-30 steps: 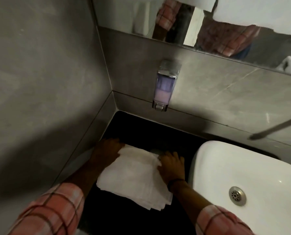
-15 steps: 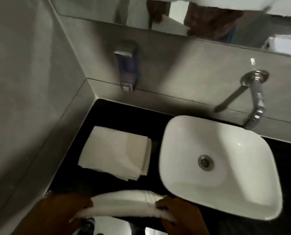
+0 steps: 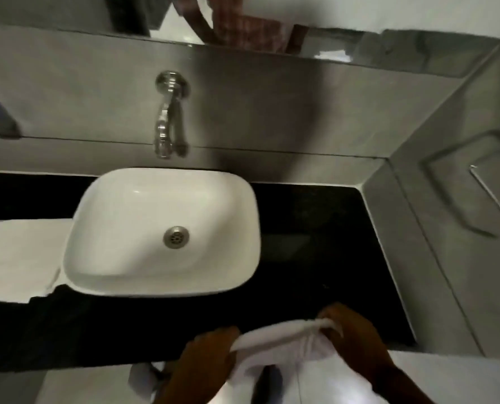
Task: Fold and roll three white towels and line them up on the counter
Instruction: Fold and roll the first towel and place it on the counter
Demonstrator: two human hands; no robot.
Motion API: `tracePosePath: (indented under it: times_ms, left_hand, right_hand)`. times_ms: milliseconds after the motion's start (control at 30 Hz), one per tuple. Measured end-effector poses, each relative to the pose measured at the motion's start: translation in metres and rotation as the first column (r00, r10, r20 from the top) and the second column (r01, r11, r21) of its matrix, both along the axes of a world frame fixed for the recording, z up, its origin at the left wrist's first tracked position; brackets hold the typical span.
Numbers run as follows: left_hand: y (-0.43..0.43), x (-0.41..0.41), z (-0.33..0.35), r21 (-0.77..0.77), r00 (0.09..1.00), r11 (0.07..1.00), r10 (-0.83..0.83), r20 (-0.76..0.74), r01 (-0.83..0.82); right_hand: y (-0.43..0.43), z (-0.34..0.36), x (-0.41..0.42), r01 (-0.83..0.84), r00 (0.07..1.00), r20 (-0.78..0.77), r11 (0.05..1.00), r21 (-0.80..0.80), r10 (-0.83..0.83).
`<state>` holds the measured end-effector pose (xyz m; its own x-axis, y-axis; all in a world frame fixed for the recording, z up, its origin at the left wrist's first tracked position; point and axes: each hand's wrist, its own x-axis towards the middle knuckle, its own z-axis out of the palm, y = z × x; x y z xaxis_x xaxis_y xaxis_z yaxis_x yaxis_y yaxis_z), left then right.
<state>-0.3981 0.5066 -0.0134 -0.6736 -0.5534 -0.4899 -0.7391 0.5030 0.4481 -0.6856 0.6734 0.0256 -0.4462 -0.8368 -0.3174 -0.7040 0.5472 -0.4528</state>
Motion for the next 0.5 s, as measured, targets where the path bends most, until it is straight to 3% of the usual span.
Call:
tracePosePath:
  times_ms: [100,367,433,500]
  left_hand:
    - [0.005,-0.082,0.007,-0.047,0.996,0.996,-0.073,-0.049,0.071]
    - [-0.013,-0.186,-0.024,-0.111,0.988,0.982,0.153,-0.012,-0.153]
    - [-0.01,-0.196,-0.04,-0.219,0.981,0.957,0.192,-0.023,-0.192]
    - [0.004,-0.206,-0.05,-0.355,0.991,0.926,0.117,-0.062,-0.132]
  right_hand:
    - [0.002,-0.011,-0.067,0.066,0.997,0.037,0.998,-0.007,-0.065]
    - [-0.028,-0.065,-0.146,0.196,0.978,0.051,0.978,0.077,-0.2]
    - [-0.027,-0.077,-0.148,0.203,0.976,-0.103,0.974,0.1,-0.193]
    - [-0.025,-0.088,-0.141,0.172,0.933,-0.321,0.985,-0.005,-0.165]
